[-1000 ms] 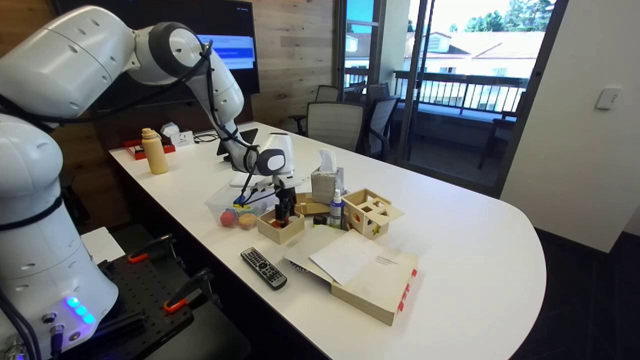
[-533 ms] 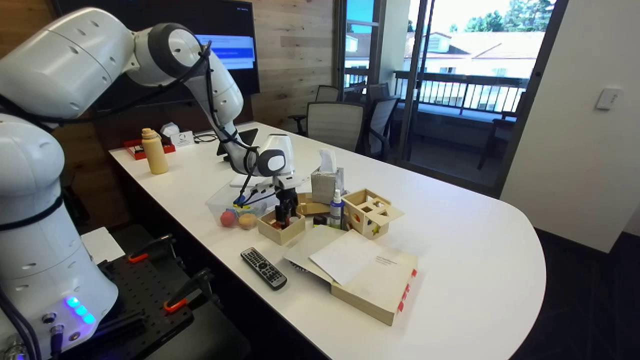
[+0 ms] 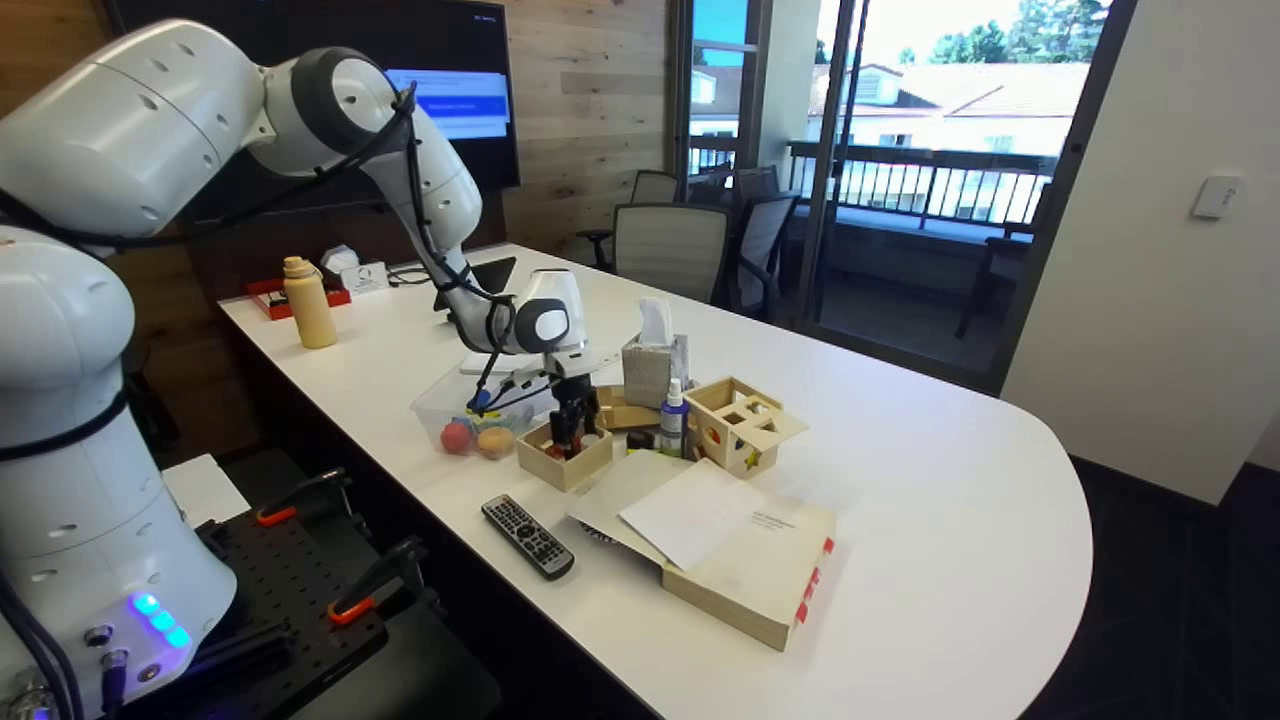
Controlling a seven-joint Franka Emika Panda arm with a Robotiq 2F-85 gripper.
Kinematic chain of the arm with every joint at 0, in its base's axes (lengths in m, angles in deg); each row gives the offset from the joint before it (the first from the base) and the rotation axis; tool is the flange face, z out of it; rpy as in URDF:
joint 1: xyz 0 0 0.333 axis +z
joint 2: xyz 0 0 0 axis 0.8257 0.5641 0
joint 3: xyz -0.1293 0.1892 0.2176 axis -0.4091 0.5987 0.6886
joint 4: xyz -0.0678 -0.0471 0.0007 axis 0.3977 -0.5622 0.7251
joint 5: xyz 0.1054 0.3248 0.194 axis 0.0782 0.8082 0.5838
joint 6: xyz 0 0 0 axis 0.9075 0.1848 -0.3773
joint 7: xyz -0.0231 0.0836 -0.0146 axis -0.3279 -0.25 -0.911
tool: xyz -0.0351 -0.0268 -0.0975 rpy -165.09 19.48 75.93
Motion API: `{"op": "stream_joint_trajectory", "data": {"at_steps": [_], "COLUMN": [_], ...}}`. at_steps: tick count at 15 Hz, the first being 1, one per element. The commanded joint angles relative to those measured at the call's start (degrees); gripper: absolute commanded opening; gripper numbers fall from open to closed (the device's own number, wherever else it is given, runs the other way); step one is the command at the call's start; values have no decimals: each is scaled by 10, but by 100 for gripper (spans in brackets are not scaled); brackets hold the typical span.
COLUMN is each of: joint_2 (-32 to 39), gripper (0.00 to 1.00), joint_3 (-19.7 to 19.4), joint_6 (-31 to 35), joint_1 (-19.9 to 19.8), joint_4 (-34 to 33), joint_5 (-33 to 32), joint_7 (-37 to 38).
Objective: Take three blocks out of the wooden box and put them in the clear box on the left.
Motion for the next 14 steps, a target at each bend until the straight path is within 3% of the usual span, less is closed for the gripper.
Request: {"op": "stream_joint_trajectory", "data": {"at_steps": [1, 7, 14], "joint_2": [5, 10, 17], "gripper": [100, 100, 100], "joint_3": [-16, -35, -33], "joint_6": [-1, -9, -10], "joint_1": [15, 35, 35], "joint_4": [-3, -9, -14], "joint_5": [-20, -56, -64], "joint_7": [35, 67, 66]}}
